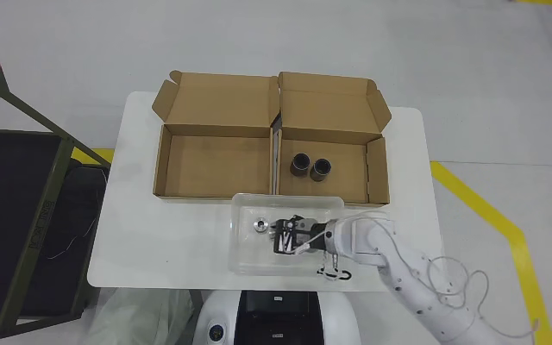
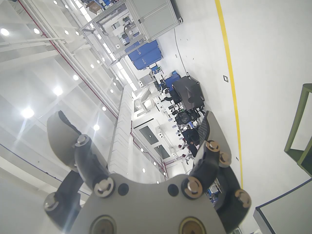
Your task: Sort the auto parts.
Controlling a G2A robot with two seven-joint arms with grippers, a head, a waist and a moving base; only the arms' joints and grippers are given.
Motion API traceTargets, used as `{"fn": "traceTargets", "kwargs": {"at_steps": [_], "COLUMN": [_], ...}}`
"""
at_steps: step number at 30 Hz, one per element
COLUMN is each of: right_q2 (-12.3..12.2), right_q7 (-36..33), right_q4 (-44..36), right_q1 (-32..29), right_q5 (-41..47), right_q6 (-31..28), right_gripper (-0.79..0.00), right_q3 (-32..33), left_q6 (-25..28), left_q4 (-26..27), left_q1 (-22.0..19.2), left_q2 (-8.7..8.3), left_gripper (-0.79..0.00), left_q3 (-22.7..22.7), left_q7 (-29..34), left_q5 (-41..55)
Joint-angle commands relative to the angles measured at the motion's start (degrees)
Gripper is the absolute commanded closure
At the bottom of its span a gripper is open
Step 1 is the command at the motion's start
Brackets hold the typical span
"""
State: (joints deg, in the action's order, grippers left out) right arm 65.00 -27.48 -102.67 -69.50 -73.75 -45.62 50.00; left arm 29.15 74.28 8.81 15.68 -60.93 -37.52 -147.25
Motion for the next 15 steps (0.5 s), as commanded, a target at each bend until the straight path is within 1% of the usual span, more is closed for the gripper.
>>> {"fn": "traceTargets", "kwargs": {"at_steps": [1, 7, 15], "right_q2": [-0.23, -0.76, -0.96], "right_q7": [0.35, 1.66, 6.76], "right_q4": [-1.28, -4.64, -7.52], "right_q1": [-0.25, -0.45, -1.2], "right_q5": [1.63, 5.22, 8.58], "right_q6": [-0.38, -0.42, 3.56], "right_gripper": [0.0, 0.0, 0.0], "right_q3": [1.16, 4.15, 7.47], "left_q6": [0.0, 0.0, 0.0], "left_q4": [0.0, 0.0, 0.0], "left_q1": [0.0, 0.0, 0.0], "left_q2": [0.0, 0.0, 0.0], "left_gripper": [-0.785, -0.785, -0.785], "left_q3": [0.0, 0.0, 0.0], "left_q7": [0.0, 0.0, 0.0], "left_q5": [0.0, 0.0, 0.0]}}
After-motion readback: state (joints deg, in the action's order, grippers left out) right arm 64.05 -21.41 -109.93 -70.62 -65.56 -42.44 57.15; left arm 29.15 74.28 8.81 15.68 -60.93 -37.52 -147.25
